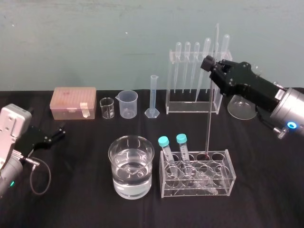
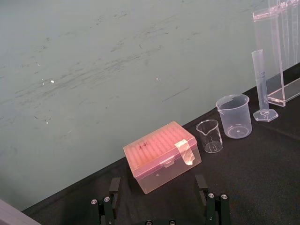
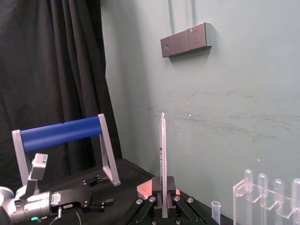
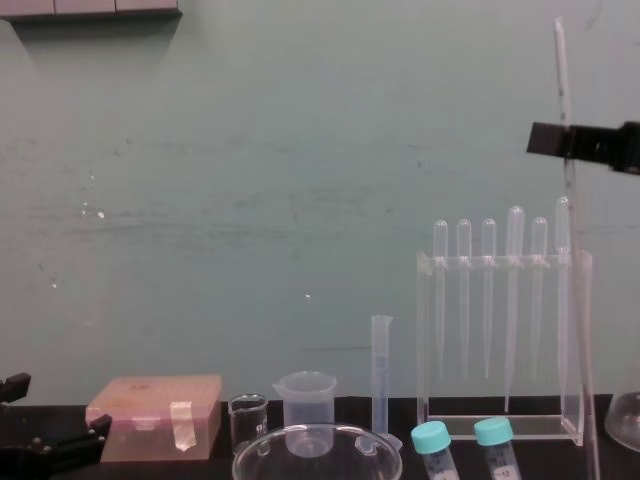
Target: Hold the thermometer with one hand and immerse one end into the beaker, then reinsert it into the test tube rack.
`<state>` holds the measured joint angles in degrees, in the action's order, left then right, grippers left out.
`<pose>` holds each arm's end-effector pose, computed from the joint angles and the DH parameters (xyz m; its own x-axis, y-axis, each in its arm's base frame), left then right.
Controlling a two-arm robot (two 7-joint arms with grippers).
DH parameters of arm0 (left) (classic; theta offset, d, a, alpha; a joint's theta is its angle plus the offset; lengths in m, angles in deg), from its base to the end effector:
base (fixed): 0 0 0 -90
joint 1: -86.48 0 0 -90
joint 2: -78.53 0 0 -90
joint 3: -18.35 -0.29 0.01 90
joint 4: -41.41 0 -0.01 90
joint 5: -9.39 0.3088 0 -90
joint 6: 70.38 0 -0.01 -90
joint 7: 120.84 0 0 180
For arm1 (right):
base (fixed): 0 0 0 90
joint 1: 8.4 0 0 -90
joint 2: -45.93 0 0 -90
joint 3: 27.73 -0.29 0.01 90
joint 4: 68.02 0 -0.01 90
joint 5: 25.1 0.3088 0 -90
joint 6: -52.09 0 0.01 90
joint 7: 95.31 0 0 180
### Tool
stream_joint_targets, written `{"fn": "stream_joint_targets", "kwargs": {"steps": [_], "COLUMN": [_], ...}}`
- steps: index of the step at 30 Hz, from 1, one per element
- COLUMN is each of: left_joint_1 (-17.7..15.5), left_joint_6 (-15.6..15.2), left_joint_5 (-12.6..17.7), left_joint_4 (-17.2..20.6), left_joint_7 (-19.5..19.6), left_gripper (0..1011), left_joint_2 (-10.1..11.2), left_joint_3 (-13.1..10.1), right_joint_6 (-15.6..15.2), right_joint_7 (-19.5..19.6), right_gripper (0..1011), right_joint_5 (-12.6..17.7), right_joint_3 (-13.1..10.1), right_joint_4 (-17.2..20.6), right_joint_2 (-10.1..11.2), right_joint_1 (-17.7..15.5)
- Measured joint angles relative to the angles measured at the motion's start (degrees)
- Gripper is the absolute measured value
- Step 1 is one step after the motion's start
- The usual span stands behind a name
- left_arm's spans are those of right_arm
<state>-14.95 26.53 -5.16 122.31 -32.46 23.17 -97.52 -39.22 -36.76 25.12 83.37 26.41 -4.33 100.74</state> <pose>0.3581 0.0826 -0.3023 0.2924 0.8803 0.3736 -0.9552 0.2875 0.0703 0.3839 -0.0850 -0.1712 0.7808 -0.6239 -0.0348 0.6202 0.7671 0.1641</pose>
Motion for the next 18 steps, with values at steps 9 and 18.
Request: {"fn": "stream_joint_targets", "kwargs": {"steps": [9, 18], "left_joint_1": [0.0, 0.0], "left_joint_6": [0.0, 0.0], "left_joint_5": [0.0, 0.0], "left_joint_4": [0.0, 0.0], "left_joint_7": [0.0, 0.0], "left_gripper": [1008, 1008], "left_joint_2": [0.0, 0.0], "left_joint_3": [0.0, 0.0], "right_joint_6": [1.6, 1.9], "right_joint_7": [-1.8, -2.4], "right_gripper": [51, 51], "right_joint_5": [-2.2, -3.8], "right_joint_3": [1.1, 1.7], "right_joint_4": [-2.8, -5.1], "right_joint_2": [-2.4, -3.9], "right_joint_1": [0.0, -0.5]}}
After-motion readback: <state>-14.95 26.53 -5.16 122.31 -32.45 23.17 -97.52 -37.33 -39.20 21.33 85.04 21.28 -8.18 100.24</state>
